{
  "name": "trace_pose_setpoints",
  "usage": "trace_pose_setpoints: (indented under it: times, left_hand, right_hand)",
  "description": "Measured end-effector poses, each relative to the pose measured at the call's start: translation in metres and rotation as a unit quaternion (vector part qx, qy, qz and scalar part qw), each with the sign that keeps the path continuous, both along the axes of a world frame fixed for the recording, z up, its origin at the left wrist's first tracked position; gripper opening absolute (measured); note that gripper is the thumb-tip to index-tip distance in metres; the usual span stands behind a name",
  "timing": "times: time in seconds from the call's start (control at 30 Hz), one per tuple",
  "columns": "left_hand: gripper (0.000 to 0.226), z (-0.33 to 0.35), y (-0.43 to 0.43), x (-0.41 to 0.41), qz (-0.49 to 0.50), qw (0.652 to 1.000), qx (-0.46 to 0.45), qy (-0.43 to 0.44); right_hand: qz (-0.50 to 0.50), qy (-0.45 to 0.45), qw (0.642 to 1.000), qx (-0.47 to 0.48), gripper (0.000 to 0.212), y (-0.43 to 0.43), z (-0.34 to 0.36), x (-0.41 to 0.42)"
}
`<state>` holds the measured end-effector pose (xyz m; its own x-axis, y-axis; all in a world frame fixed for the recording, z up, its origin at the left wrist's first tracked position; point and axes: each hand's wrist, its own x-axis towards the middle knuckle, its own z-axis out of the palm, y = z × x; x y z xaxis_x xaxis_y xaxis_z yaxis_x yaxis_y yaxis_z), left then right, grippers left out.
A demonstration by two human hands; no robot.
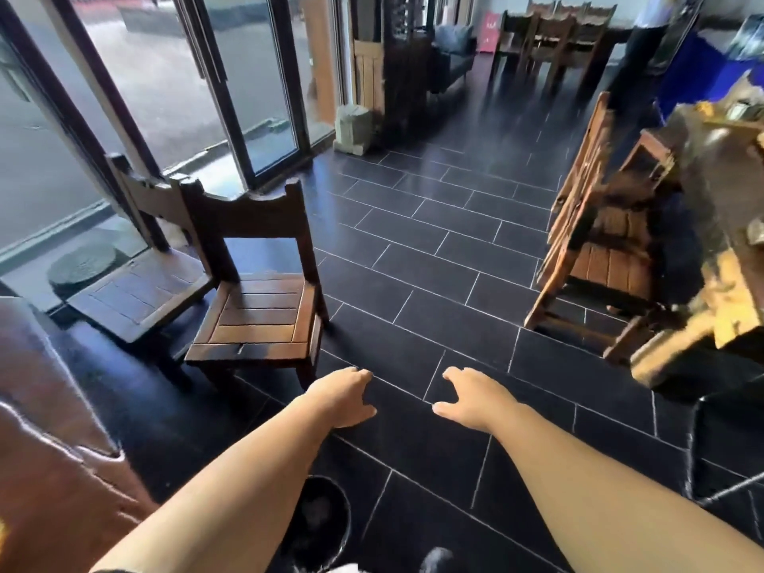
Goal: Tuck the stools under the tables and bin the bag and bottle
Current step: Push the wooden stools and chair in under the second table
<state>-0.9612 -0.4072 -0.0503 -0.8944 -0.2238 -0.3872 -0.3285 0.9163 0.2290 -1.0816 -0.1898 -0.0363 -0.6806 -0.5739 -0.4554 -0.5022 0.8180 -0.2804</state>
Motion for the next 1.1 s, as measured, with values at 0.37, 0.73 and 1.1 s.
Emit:
trace_pose_setpoints:
  times: [0.37,0.73,1.1]
  left_hand:
    - [0.054,0.009,-0.04,-0.138,0.093,0.996,-0.005,0.005]
    - [0.047,-0.022,-0.179,-0.275,0.186,0.982,0.016,-0.01]
    - [0.051,-0.009,-0.319,-0.387,0.254,0.967,0.029,-0.008]
  right_hand:
    - [0.114,0.012,0.993,0.014,0.068,-0.072,0.003,-0.17]
    - [0.197,0.024,0.979,0.047,0.062,-0.238,-0.014,-0.336]
    - [0.256,0.018,0.966,0.039,0.068,-0.402,-0.006,-0.469]
